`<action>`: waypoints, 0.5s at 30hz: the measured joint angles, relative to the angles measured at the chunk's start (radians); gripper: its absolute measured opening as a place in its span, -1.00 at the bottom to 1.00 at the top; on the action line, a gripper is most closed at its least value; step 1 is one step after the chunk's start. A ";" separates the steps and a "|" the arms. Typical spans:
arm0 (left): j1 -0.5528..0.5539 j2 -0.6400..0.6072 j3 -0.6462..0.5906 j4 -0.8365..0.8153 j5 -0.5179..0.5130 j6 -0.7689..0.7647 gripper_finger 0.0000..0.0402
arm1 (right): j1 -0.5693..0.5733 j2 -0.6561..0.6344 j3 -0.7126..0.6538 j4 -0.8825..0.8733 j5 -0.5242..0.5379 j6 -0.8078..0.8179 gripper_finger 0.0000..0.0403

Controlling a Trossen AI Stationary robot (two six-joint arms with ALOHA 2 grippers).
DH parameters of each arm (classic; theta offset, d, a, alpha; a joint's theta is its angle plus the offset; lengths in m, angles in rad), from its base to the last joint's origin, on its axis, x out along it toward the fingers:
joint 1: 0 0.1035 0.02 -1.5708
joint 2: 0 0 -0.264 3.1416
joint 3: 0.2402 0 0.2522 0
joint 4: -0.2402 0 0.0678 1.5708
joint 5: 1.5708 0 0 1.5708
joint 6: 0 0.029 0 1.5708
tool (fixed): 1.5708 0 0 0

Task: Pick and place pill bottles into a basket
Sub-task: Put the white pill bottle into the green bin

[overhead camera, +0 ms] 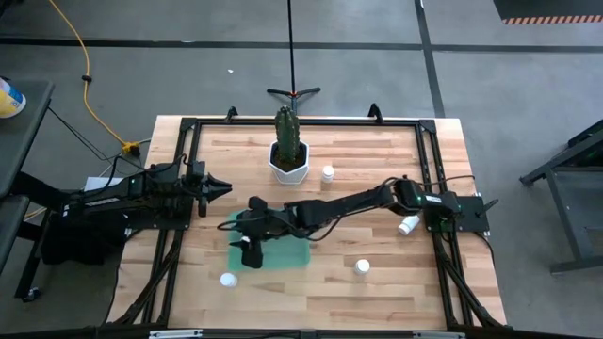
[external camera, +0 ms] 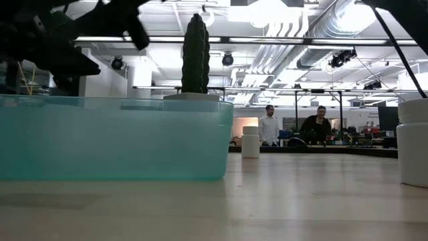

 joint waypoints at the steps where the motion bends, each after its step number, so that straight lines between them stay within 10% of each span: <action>1: 0.000 0.000 0.000 0.000 0.000 0.000 -0.52 | 0.000 -0.012 0.000 -0.029 0.007 -0.001 0.05; 15: 0.000 0.000 0.000 0.000 0.001 0.000 -0.52 | 0.000 -0.124 0.000 -0.517 0.149 0.128 0.03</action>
